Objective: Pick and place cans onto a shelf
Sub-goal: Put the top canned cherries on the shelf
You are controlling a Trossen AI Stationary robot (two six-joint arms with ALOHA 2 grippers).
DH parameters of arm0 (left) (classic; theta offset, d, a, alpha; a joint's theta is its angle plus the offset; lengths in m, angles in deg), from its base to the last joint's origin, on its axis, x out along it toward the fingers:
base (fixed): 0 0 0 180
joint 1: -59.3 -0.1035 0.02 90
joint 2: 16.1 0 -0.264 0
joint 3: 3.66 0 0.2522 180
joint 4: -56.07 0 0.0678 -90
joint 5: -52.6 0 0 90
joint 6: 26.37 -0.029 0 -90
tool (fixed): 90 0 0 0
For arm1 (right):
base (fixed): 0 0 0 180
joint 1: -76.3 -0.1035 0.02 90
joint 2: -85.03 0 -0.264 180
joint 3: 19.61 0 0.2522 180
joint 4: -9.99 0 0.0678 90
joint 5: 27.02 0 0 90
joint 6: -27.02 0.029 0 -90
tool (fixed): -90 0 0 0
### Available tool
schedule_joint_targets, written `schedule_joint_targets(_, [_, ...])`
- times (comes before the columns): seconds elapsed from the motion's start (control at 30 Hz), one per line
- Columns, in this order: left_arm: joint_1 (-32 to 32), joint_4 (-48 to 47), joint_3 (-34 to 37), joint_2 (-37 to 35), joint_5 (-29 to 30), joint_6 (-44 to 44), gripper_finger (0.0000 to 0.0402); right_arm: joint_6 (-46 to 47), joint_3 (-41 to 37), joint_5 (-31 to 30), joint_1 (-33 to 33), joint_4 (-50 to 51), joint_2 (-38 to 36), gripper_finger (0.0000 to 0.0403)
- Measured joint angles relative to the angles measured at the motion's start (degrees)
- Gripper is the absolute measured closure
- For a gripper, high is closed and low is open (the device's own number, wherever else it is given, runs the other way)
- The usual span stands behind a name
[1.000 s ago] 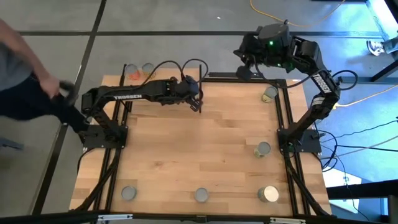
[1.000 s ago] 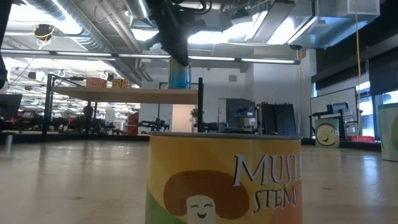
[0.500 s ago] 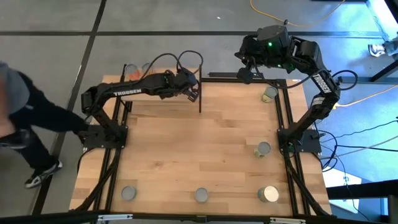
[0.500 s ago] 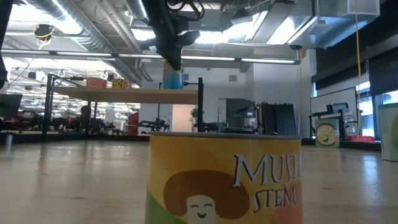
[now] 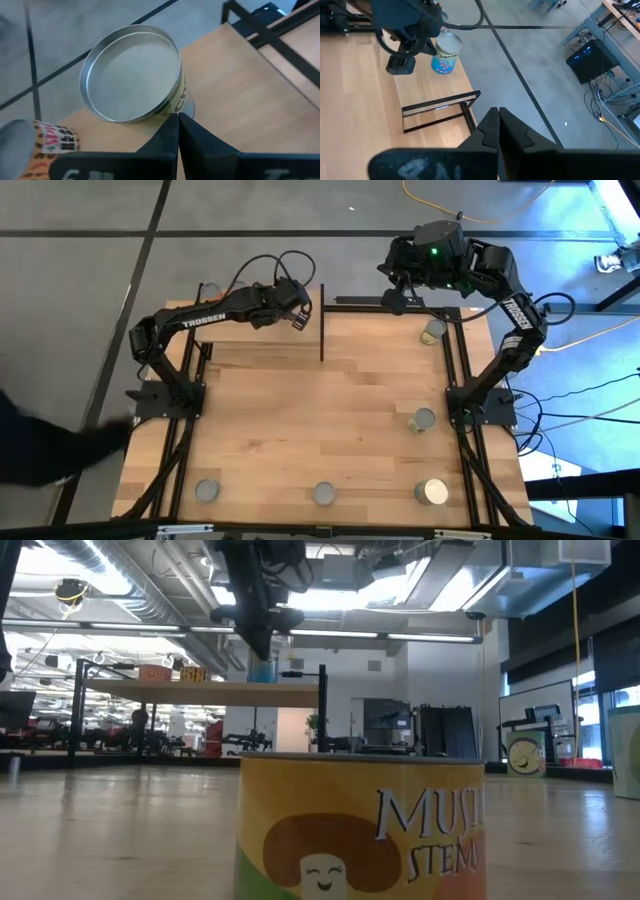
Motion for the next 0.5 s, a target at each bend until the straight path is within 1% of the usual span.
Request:
schedule_joint_targets(0.23, [-1.7, 0.0, 0.0, 0.0, -0.3, -1.4, 0.0401, 0.0, 0.0, 0.0, 0.0, 0.0, 0.0, 0.0399])
schedule_joint_targets(0.27, [-1.6, 0.1, 0.0, -0.1, -1.1, -1.4, 0.0401, 0.1, 0.0, 0.0, 0.0, 0.0, 0.0, 0.0399])
schedule_joint_targets(0.37, [-1.4, 0.4, 0.0, -1.6, -6.8, -1.4, 0.0401, 0.1, 0.0, 0.0, 0.0, 0.0, 0.1, 0.0399])
schedule_joint_targets(0.5, [-0.1, 0.2, 0.0, -4.5, -10.0, -1.4, 0.0401, 0.1, 0.0, 0.1, 0.0, -0.3, 1.0, 0.04])
